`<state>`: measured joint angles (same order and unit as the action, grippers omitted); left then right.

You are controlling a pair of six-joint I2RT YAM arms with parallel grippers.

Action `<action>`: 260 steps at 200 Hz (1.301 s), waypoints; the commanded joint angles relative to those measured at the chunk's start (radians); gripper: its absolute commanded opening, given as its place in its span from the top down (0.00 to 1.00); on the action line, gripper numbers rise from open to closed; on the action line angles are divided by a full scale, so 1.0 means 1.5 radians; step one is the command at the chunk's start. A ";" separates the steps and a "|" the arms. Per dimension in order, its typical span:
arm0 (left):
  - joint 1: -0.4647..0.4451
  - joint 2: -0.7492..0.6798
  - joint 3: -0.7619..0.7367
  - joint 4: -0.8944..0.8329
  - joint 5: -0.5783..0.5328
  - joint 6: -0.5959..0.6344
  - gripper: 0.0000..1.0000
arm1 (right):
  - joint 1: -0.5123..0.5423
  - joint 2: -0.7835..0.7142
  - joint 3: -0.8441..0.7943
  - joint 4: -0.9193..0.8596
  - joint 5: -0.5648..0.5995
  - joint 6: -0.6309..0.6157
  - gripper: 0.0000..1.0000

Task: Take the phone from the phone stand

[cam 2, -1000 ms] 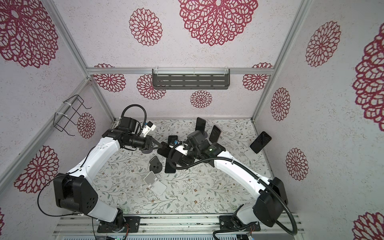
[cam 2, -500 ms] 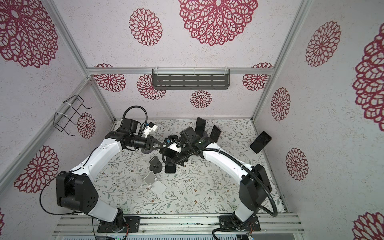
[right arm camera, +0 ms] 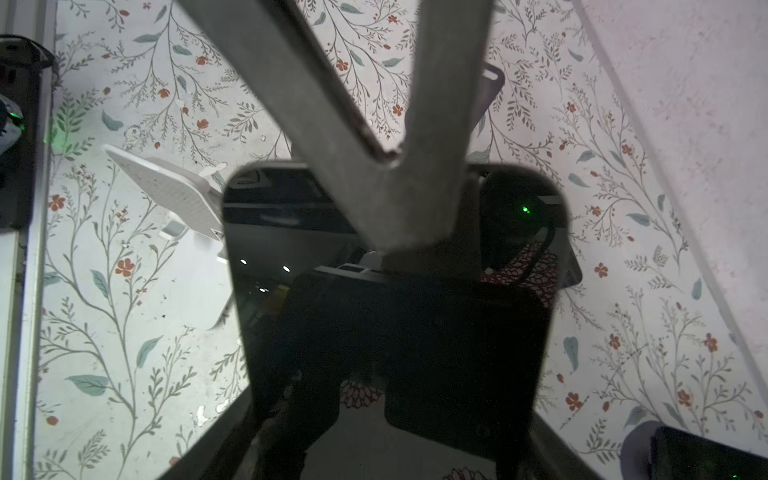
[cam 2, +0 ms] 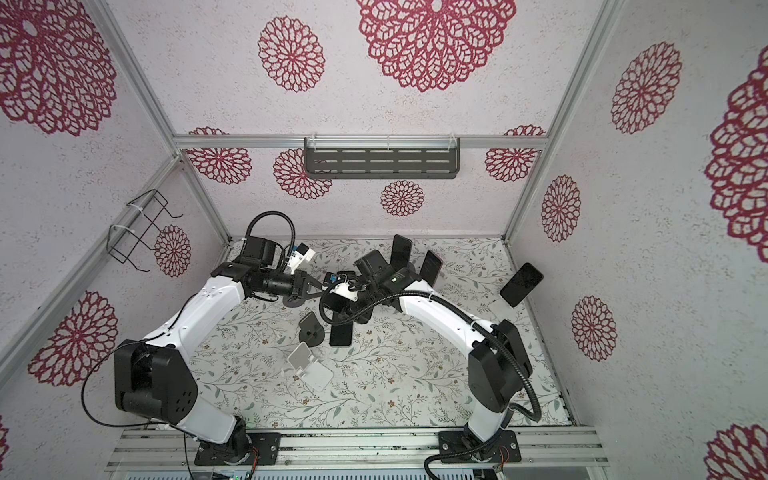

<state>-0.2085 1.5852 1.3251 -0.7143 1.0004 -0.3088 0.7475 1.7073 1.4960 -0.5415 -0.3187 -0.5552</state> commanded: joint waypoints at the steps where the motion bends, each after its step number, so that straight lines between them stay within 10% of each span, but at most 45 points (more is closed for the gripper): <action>1: 0.003 0.004 -0.001 0.015 0.024 -0.003 1.00 | -0.008 -0.007 0.021 0.013 -0.006 0.008 0.34; 33: 0.004 0.002 -0.004 0.024 0.028 -0.002 1.00 | -0.010 -0.006 0.023 0.016 -0.002 0.027 0.44; 59: 0.020 -0.003 -0.007 0.035 0.017 0.003 0.57 | -0.014 -0.003 0.035 0.025 0.030 0.089 0.55; 89: 0.051 -0.030 -0.029 0.092 -0.016 -0.025 0.38 | -0.019 0.015 0.044 0.046 0.109 0.204 0.76; 137: 0.065 -0.072 -0.044 0.107 -0.198 -0.037 0.36 | -0.059 0.129 0.175 -0.043 0.326 0.491 0.92; 192: 0.052 -0.146 -0.043 0.047 -0.527 0.047 0.36 | -0.089 0.320 0.404 -0.209 0.386 0.639 0.94; 260: 0.049 -0.157 -0.045 0.047 -0.537 0.052 0.35 | -0.109 0.456 0.520 -0.209 0.353 0.679 0.96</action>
<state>-0.1284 1.3441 1.2533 -0.6331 0.2157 -0.2428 0.5873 2.3852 2.2108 -0.8360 0.1909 0.4164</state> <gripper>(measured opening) 0.649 0.739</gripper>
